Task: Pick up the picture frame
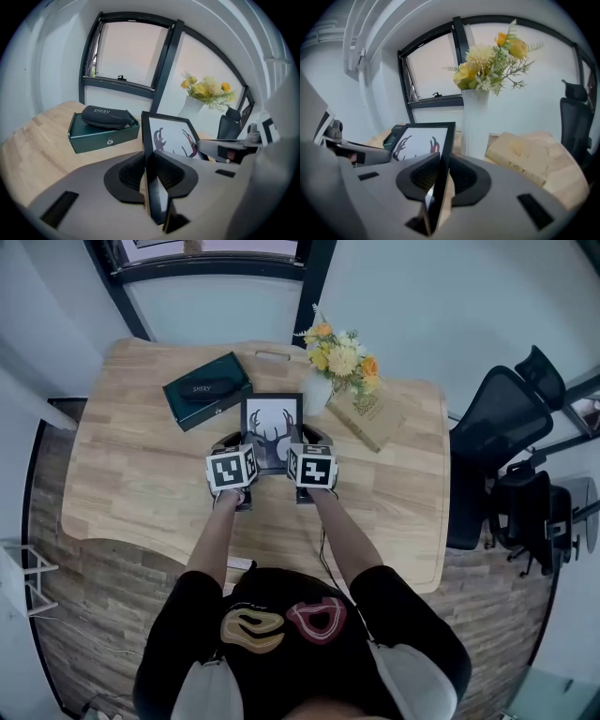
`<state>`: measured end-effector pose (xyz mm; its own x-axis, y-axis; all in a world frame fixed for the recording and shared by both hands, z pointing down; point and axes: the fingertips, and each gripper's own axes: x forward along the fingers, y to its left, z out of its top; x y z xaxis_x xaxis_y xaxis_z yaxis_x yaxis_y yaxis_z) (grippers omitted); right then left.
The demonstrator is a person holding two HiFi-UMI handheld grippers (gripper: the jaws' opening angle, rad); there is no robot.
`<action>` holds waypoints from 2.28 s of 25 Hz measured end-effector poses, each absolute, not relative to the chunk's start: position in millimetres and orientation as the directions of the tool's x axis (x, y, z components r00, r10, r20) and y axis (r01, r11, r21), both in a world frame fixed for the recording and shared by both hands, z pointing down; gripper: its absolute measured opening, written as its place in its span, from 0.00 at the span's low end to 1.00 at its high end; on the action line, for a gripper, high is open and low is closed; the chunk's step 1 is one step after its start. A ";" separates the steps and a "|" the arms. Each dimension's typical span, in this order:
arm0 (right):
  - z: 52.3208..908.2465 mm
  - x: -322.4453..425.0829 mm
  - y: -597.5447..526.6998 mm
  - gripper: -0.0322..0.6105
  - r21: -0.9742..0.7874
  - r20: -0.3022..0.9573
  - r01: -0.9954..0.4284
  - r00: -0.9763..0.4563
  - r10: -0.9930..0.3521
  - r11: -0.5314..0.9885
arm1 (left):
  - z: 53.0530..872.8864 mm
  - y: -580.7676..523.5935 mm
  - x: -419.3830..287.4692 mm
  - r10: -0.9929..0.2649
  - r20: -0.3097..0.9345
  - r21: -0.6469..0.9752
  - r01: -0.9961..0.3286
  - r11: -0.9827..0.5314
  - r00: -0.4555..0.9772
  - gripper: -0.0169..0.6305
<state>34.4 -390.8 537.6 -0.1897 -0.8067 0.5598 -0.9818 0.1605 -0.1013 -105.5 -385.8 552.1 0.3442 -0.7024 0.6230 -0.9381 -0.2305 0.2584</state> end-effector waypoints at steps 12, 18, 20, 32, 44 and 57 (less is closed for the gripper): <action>482.5 41.9 -362.5 0.16 -0.099 0.457 -0.972 -0.233 -0.858 0.211 | 497.2 -356.9 -98.2 -0.781 0.516 0.248 -0.934 -0.256 0.351 0.14; 459.7 43.3 -344.4 0.16 -0.077 0.410 -0.968 -0.250 -0.877 0.240 | 476.3 -336.7 -96.3 -0.807 0.475 0.253 -0.933 -0.257 0.351 0.15; 452.9 43.4 -337.0 0.16 -0.072 0.395 -0.966 -0.256 -0.882 0.248 | 469.8 -329.1 -96.2 -0.815 0.461 0.253 -0.932 -0.258 0.351 0.15; 415.3 45.4 -291.5 0.17 -0.078 0.318 -0.951 -0.307 -0.897 0.298 | 434.4 -282.9 -94.1 -0.847 0.387 0.259 -0.924 -0.281 0.366 0.15; 379.1 56.9 -252.2 0.17 -0.083 0.235 -0.946 -0.323 -0.917 0.312 | 400.8 -246.8 -83.7 -0.867 0.306 0.264 -0.910 -0.319 0.393 0.15; 363.3 66.8 -211.7 0.17 -0.093 0.190 -0.938 -0.347 -0.918 0.335 | 382.2 -205.1 -75.0 -0.873 0.248 0.286 -0.893 -0.347 0.419 0.15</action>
